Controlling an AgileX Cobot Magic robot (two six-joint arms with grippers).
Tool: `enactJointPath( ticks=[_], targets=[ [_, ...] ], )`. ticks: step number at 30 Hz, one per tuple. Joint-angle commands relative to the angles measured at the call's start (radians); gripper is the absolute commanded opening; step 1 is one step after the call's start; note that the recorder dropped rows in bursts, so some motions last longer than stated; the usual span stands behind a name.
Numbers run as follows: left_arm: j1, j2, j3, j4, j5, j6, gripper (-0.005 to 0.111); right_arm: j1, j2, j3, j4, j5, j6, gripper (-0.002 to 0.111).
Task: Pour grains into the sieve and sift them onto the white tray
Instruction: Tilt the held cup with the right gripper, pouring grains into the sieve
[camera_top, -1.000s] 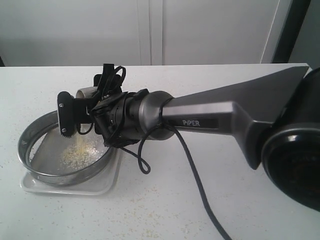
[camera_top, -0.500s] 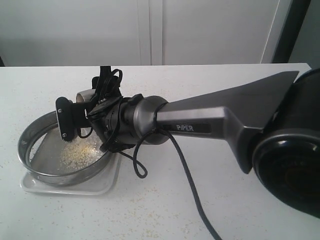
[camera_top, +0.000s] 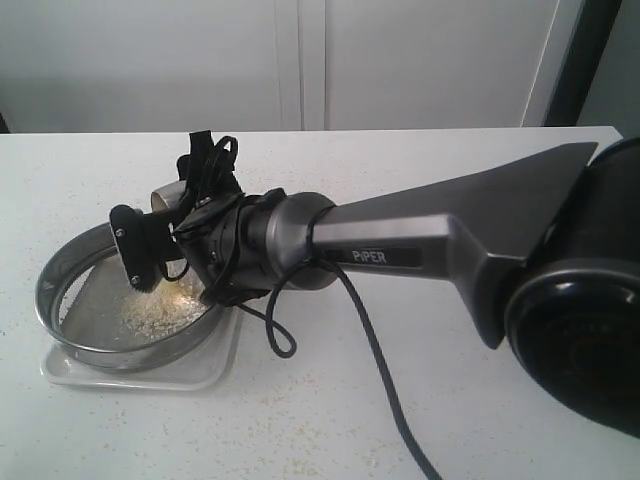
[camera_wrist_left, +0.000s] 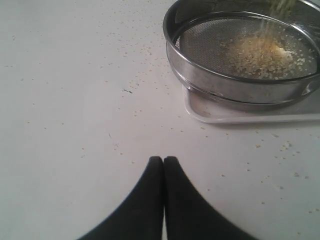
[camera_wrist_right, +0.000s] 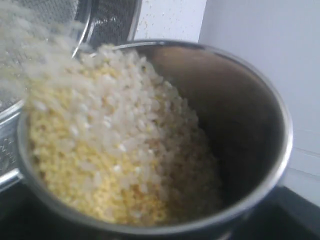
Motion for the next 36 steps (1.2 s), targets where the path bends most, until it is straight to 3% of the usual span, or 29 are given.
enactJointPath(
  ticks=[1, 11, 17, 36],
  targets=[
    [0.001, -0.005, 0.006, -0.009, 0.013, -0.002, 0.0, 0.012, -0.008, -0.01, -0.023, 0.036, -0.035, 0.0],
    [0.001, -0.005, 0.006, -0.009, 0.013, -0.002, 0.0, 0.012, -0.008, -0.01, -0.023, 0.056, -0.031, 0.0],
    [0.001, -0.005, 0.006, -0.009, 0.013, -0.002, 0.0, 0.021, -0.008, -0.01, -0.051, 0.059, -0.24, 0.0],
    [0.001, -0.005, 0.006, -0.009, 0.013, -0.002, 0.0, 0.036, -0.008, -0.01, -0.174, 0.071, -0.315, 0.0]
  ],
)
